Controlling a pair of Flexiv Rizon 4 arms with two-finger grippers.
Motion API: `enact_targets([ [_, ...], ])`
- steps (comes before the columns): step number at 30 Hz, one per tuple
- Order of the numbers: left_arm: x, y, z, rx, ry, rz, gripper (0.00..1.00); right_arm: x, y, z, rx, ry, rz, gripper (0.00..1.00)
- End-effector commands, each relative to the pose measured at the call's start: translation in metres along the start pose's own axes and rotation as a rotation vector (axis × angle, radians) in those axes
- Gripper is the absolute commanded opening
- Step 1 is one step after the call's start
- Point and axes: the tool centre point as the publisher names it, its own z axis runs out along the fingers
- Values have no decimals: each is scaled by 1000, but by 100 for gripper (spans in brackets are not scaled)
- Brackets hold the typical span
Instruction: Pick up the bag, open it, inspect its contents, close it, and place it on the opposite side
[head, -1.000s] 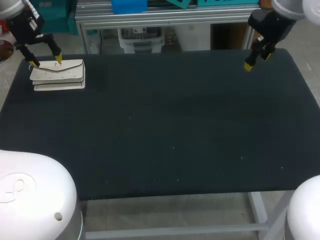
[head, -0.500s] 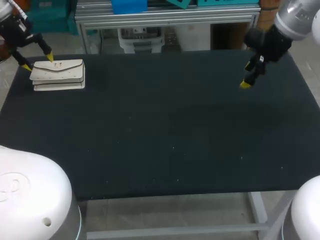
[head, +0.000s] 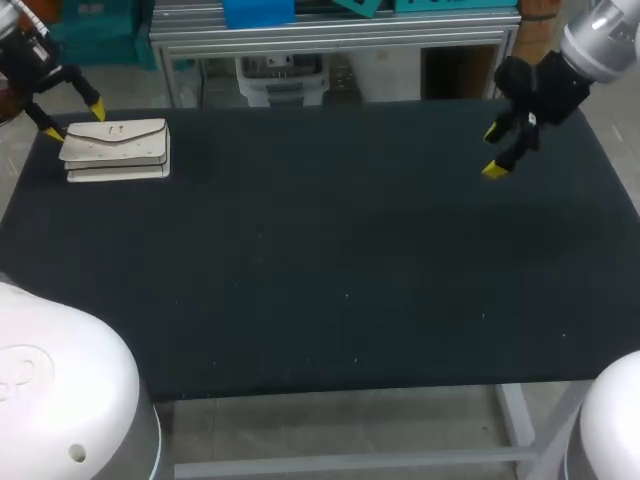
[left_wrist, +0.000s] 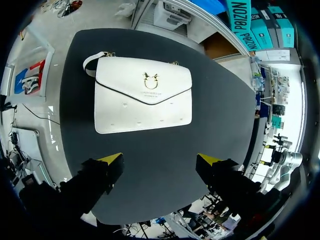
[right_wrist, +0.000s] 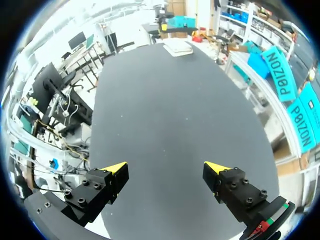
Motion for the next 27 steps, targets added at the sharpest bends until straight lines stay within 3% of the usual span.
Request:
enact_targets([
  [1,-27,-19,7,-21,78,-22,100,2,13,21,-21,24,-99,100],
  [10,-69,-49,14,-11,192,-76,100,12,22,53,-68,38,-265,100],
  [16,-83,-68,27,-32,234,-87,96,15,25,67,-70,57,-366,100],
  [20,-88,-74,34,-36,257,-75,82,17,27,75,-82,70,-415,100],
  [22,-91,-75,38,-33,263,-72,58,18,28,80,-93,79,-431,100],
  [25,-92,-77,41,-27,274,-61,55,18,29,84,-104,90,-440,100],
  [27,-93,-78,43,-25,276,-53,46,19,29,86,-107,96,-447,100],
])
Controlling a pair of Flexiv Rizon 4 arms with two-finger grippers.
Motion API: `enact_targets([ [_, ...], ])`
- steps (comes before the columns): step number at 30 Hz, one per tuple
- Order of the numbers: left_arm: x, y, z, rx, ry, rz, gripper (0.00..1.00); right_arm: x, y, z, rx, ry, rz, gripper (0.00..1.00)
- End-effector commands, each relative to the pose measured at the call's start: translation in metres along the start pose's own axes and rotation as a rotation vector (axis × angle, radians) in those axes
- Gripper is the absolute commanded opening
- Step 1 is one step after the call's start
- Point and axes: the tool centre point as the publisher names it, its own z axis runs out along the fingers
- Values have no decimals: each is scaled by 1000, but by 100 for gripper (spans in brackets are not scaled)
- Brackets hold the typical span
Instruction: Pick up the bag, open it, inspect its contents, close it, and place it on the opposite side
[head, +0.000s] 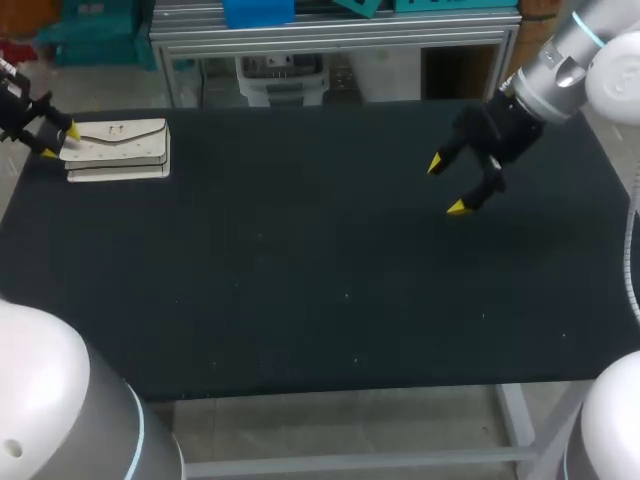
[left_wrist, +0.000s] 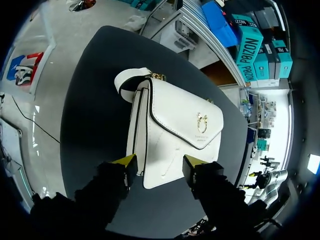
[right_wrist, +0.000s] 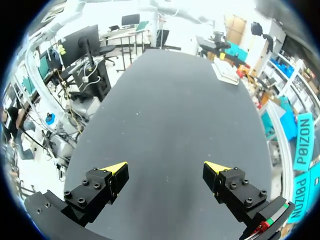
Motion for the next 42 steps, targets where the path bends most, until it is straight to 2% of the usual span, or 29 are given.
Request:
enact_targets([
  [1,-7,-23,7,-232,109,10,42,-4,-2,5,-12,17,-14,100],
  [6,-6,-26,13,-240,107,18,40,-3,-2,10,-18,30,-32,100],
  [7,-6,-26,14,-241,106,17,34,-3,-2,10,-17,33,-34,100],
  [8,-6,-27,15,-241,106,17,23,-2,-2,11,-18,36,-37,100],
  [12,-9,-28,20,-245,97,13,12,-1,-1,14,-19,46,-47,100],
  [13,-10,-28,21,-247,97,12,0,-1,-2,15,-20,48,-50,100],
  [16,-11,-28,25,-252,92,10,0,0,-2,17,-17,53,-46,100],
  [19,-8,-24,26,-245,101,21,0,-1,-5,21,31,50,21,100],
  [23,0,-13,27,-244,101,45,0,-3,-7,23,49,7,89,100],
  [29,13,2,28,-238,135,67,0,-5,-6,27,53,-41,115,100],
  [37,36,24,39,-282,153,91,0,-6,-12,33,52,-62,164,100],
  [42,63,52,44,-277,164,107,0,-6,-12,33,52,-62,164,100],
])
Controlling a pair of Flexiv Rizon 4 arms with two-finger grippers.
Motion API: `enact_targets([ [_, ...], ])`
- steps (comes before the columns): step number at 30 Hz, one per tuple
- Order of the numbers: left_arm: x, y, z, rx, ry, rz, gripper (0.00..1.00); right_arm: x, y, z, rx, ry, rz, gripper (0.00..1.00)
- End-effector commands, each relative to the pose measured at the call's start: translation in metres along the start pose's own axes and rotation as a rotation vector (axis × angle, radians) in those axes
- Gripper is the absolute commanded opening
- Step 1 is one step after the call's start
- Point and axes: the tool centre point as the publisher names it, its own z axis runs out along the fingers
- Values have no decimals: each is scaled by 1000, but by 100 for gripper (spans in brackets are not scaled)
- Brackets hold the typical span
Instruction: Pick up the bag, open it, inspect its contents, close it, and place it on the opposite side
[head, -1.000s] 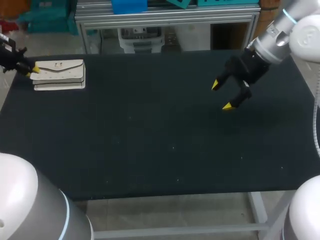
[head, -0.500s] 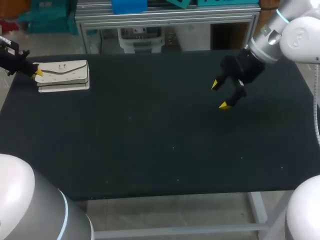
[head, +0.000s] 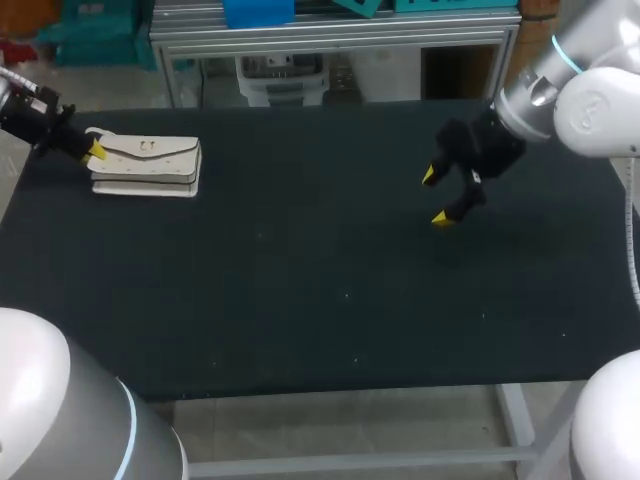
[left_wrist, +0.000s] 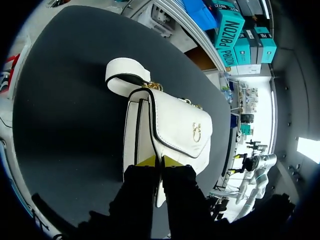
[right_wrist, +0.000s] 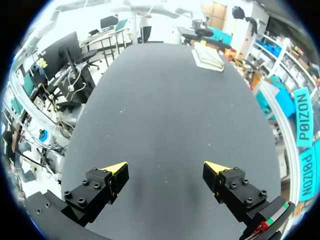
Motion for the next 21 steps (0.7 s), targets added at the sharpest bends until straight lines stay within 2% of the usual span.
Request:
enact_targets([
  [1,22,13,9,-171,-9,5,0,2,1,0,3,-7,1,100],
  [5,46,38,27,-138,26,17,0,2,1,0,3,-7,1,100],
  [13,81,83,63,15,113,5,0,2,1,0,3,-7,1,100],
  [17,94,93,77,68,137,-1,0,2,1,0,3,-7,1,100],
  [21,102,95,80,89,195,-36,0,2,1,0,3,-7,1,100],
])
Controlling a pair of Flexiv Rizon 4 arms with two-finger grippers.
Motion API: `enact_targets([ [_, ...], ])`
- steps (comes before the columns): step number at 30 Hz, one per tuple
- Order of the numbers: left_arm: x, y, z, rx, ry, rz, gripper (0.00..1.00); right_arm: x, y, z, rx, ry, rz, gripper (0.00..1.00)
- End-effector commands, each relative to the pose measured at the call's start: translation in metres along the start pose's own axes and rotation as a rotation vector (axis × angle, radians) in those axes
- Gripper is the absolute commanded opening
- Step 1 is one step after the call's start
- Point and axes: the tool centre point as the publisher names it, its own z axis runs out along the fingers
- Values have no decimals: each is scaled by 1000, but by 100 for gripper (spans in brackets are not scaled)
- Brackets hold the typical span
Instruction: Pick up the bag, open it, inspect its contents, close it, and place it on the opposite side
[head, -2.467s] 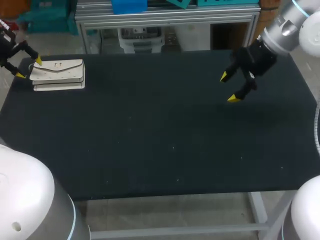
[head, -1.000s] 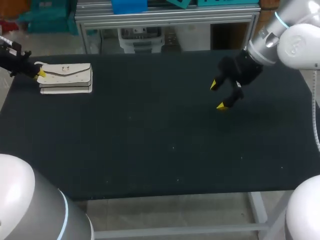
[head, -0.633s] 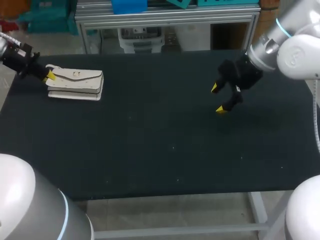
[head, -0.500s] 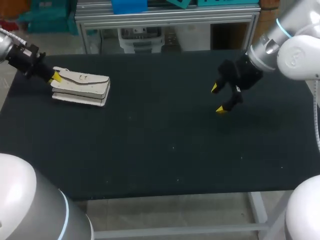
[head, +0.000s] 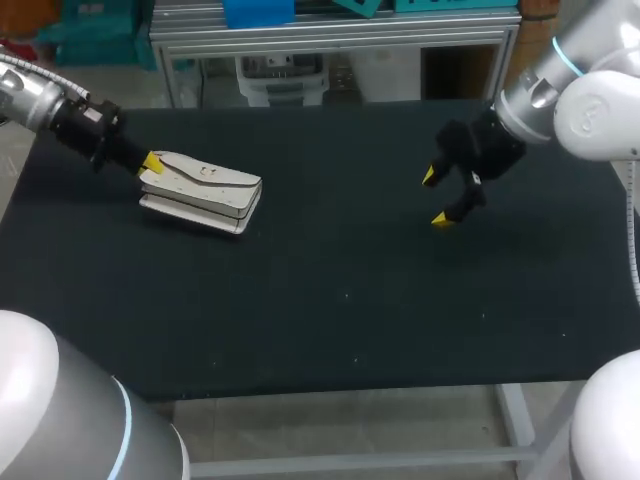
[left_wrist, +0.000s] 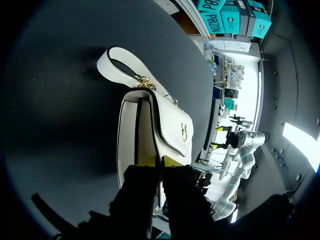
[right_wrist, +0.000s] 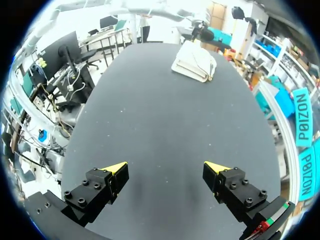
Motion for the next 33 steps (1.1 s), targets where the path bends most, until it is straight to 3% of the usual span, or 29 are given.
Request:
enact_targets([
  [1,5,13,20,333,16,-7,0,0,1,1,2,0,1,100],
  [21,5,13,20,333,16,-7,0,0,1,1,2,0,1,100],
  [29,26,41,44,651,26,21,0,0,1,1,2,0,1,100],
  [33,34,51,59,694,50,49,0,0,1,1,2,0,1,100],
])
